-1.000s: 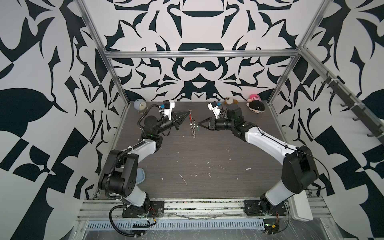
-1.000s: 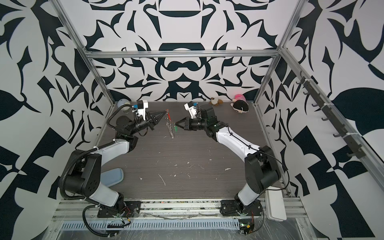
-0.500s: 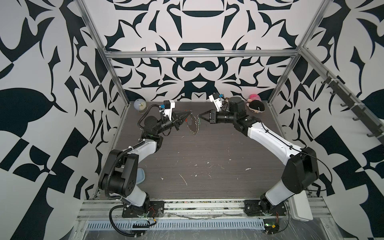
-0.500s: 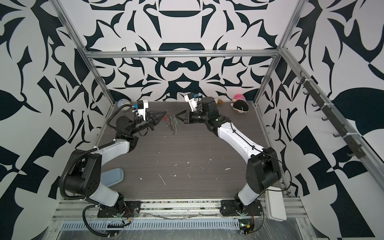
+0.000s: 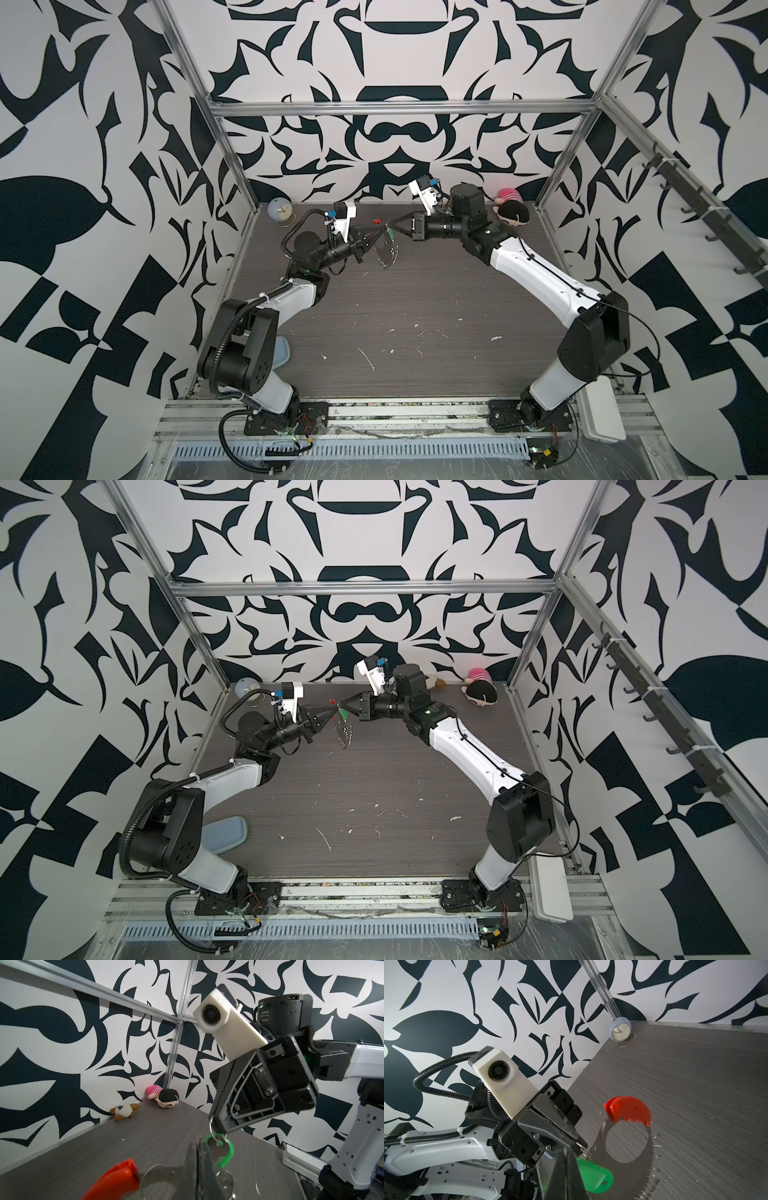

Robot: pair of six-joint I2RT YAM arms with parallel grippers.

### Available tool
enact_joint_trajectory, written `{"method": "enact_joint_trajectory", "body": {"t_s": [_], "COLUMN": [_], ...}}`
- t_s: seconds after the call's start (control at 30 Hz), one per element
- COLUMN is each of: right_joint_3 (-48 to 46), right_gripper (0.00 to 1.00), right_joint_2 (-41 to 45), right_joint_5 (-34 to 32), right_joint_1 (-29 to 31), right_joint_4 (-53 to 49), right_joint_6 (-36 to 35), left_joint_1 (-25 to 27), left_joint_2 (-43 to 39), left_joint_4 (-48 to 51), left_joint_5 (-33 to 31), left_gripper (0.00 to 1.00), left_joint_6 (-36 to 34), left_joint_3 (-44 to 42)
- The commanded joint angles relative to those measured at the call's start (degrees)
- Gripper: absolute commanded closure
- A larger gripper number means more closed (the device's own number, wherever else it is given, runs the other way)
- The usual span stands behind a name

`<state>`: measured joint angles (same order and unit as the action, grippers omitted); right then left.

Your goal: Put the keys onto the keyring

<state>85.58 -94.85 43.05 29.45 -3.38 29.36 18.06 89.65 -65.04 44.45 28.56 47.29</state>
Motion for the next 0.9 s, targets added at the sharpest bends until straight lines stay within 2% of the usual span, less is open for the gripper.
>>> {"method": "enact_joint_trajectory", "body": {"t_s": [0.0,0.5,0.73,0.87], "right_joint_3": [3.43,4.75,2.73,0.28], "right_gripper": [1.0,1.0,1.0,1.0], "right_joint_2": [0.09,-2.28,-3.57,-3.63], "right_joint_5": [0.07,-7.27,-3.84,1.76], "right_joint_1": [0.12,-1.28,-2.65,-2.69], "right_joint_4": [-0.52,-7.87,-7.69,-1.09], "right_joint_6": [-1.24,2.07,5.64,9.1], "left_joint_1": [0.3,0.43,0.48,0.72], "left_joint_2": [-1.52,-2.11,-2.12,-0.93], "left_joint_4": [-1.38,-5.37,-7.46,-10.48], "left_joint_5": [-0.55,0.44,-0.83,-1.66], "left_gripper": [1.0,1.0,1.0,1.0], "left_joint_6": [0.28,-0.91,-0.76,1.73], "left_joint_3": [2.28,1.6,1.63,2.3]}}
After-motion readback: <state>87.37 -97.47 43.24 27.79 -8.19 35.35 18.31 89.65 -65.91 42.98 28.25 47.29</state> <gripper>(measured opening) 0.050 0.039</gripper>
